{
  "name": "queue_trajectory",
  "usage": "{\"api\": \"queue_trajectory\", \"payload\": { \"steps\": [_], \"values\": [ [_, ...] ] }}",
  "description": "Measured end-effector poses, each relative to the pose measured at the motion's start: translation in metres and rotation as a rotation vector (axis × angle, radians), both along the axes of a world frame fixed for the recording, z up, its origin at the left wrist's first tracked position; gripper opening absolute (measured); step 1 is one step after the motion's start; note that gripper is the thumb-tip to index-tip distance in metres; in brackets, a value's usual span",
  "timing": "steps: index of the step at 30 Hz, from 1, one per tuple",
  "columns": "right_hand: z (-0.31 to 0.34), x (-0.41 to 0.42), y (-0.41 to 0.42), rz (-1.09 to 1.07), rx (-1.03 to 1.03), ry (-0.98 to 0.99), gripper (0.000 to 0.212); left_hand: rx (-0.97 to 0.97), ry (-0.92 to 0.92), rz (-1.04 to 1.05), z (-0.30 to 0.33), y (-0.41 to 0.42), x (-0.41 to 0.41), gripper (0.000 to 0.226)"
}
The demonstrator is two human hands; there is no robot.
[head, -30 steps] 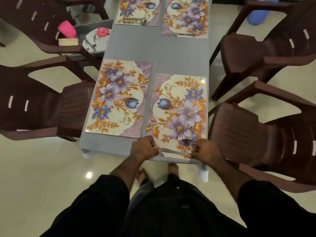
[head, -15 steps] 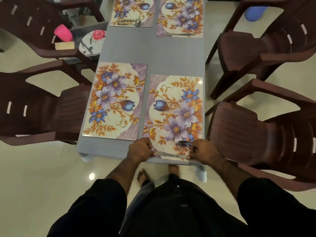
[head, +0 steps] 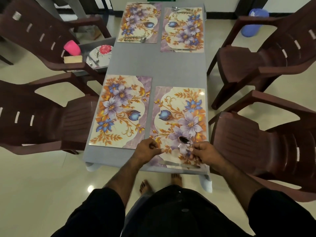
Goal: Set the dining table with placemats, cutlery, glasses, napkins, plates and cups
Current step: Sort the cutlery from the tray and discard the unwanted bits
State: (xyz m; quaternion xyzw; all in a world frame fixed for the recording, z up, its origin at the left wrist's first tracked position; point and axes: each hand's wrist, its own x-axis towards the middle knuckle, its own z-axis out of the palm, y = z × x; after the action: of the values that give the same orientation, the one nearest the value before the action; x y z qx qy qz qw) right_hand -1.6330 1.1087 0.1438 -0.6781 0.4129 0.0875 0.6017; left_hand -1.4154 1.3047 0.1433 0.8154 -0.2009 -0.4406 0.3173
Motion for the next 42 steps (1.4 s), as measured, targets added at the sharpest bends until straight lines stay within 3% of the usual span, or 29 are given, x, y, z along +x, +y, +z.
{"api": "queue_trajectory", "payload": {
  "steps": [3, 6, 10, 14, 20, 25, 31, 34, 38, 42],
  "values": [
    [0.019, 0.019, 0.010, 0.028, 0.026, -0.085, 0.016, -0.183, 0.093, 0.065, 0.022, -0.013, 0.010, 0.027],
    [0.031, 0.038, 0.024, 0.015, 0.039, -0.136, 0.013, -0.242, 0.086, 0.026, 0.040, -0.022, 0.020, 0.018],
    [0.043, 0.052, 0.041, -0.060, -0.019, -0.188, 0.016, -0.156, 0.107, -0.055, 0.043, -0.019, 0.038, 0.003],
    [0.046, 0.054, 0.050, -0.162, -0.051, -0.235, 0.024, -0.061, 0.162, -0.111, 0.035, -0.016, 0.051, 0.010],
    [0.023, 0.051, 0.014, -0.183, -0.089, -0.192, 0.015, 0.000, 0.271, -0.077, 0.018, -0.042, 0.062, 0.002],
    [0.003, 0.074, -0.068, -0.230, -0.241, -0.146, 0.006, -0.019, 0.173, 0.048, 0.005, -0.102, 0.090, 0.010],
    [-0.028, 0.121, -0.163, -0.144, -0.536, 0.024, 0.017, -0.058, -0.037, 0.092, -0.028, -0.189, 0.126, 0.036],
    [-0.035, 0.147, -0.188, -0.141, -0.621, 0.078, 0.008, -0.039, -0.132, 0.140, -0.031, -0.222, 0.135, 0.031],
    [-0.046, 0.165, -0.201, -0.154, -0.706, 0.180, 0.020, 0.008, -0.209, 0.146, -0.037, -0.246, 0.143, 0.007],
    [-0.050, 0.167, -0.200, -0.135, -0.702, 0.185, 0.018, 0.074, -0.253, 0.186, -0.041, -0.253, 0.147, 0.010]
  ]
}}
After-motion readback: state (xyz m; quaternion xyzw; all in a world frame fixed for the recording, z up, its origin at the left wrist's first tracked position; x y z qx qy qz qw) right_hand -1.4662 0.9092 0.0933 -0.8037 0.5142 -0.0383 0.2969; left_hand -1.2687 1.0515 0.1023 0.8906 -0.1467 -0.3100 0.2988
